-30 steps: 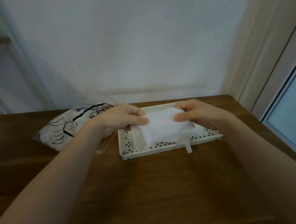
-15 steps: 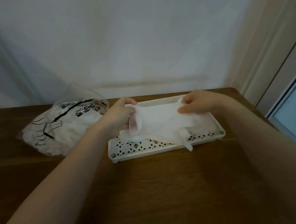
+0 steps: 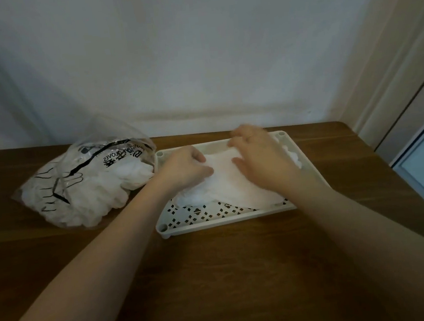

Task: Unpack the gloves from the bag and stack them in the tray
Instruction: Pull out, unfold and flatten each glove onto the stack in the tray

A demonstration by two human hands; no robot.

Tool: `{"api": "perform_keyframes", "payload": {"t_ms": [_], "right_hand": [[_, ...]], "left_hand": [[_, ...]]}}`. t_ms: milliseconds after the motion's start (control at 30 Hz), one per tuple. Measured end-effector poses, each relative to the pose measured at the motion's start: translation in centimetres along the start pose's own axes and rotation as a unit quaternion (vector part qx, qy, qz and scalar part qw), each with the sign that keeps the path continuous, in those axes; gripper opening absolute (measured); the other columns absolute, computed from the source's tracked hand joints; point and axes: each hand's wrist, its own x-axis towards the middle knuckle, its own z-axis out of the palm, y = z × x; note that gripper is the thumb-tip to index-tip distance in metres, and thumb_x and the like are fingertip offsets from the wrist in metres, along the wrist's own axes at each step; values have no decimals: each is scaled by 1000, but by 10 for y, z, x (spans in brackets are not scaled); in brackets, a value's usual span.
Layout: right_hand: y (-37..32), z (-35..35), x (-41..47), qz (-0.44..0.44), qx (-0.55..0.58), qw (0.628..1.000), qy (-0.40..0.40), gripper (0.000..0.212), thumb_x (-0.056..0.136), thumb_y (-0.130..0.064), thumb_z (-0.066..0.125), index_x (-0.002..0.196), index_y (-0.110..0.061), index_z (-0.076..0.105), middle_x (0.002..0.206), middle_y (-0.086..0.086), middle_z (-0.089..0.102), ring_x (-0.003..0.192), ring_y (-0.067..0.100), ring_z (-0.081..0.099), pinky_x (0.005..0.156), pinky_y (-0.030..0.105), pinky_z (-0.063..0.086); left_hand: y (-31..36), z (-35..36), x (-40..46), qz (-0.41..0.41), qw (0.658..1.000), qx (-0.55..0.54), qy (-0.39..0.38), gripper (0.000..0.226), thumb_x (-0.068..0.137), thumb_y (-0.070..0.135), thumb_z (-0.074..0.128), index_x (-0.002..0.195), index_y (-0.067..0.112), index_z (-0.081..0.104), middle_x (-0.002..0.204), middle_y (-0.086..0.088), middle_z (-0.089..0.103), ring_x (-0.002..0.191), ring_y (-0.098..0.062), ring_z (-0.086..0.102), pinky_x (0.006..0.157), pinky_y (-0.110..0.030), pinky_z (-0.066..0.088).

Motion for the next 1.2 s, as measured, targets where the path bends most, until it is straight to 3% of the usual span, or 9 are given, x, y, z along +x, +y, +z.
{"api": "perform_keyframes", "payload": {"t_ms": [233,367,500,600,700,833,967,1067,1200], "right_hand": [[13,40,-8,24,6,974,-226,73,93,-62,23,152,-23,2,160,0,-2,146,17,-3,117,42,-6],[37,42,-16,84,-37,969,-229,94,79,-79,21,151,-26,-7,159,1,-13,145,23,-13,114,50,-11],[49,39,-24,142,-5,960,-241,110,68,-87,34,150,-29,-11,158,-2,-18,143,30,-20,112,55,-15],[47,37,-20,152,-3,955,-254,118,62,-89,38,150,-27,-9,158,2,-18,141,32,-24,111,55,-17],[42,28,-16,159,-39,949,-269,122,59,-91,38,151,-23,-4,159,7,-11,141,35,-23,107,58,-19],[11,-1,-11,101,-109,969,-195,105,71,-82,43,149,-17,16,158,9,11,145,33,4,112,57,-6],[-53,-29,-9,-38,92,994,-33,46,93,-47,47,127,-17,53,136,0,49,120,17,48,99,34,40],[-101,-20,-4,-132,129,982,35,25,97,-22,47,111,-9,64,123,7,56,108,21,54,91,34,46],[-147,15,25,-144,134,981,-6,30,96,-8,42,123,-8,56,130,9,54,111,25,55,89,30,44]], "left_hand": [[-17,5,5,-1,999,51,10,38,89,-1,43,119,22,51,113,-1,48,73,-15,48,52,-23,37],[-23,14,5,28,991,127,38,42,88,-6,43,121,19,53,130,-2,45,100,-21,53,84,-31,48],[-32,19,3,70,974,195,89,25,94,18,42,113,11,57,127,-6,45,109,-21,46,97,-35,40],[-39,21,3,61,958,261,103,50,95,44,35,117,4,55,128,-11,40,121,-25,36,103,-38,33],[-42,19,3,59,951,287,99,47,94,38,46,125,2,49,138,-14,31,129,-28,29,106,-37,30],[-38,8,-14,150,960,196,133,46,97,28,44,138,7,38,148,-8,25,137,-24,22,110,-35,25],[-33,-13,-42,257,934,70,240,32,97,10,39,127,10,50,129,-4,46,111,-12,47,89,-18,34],[-39,-37,-63,298,903,66,303,32,85,-1,38,108,7,59,111,-6,54,88,-4,47,74,-19,40],[-62,-65,-78,302,875,133,354,32,78,1,35,92,6,63,107,-10,61,96,-18,53,69,-31,45]]}}
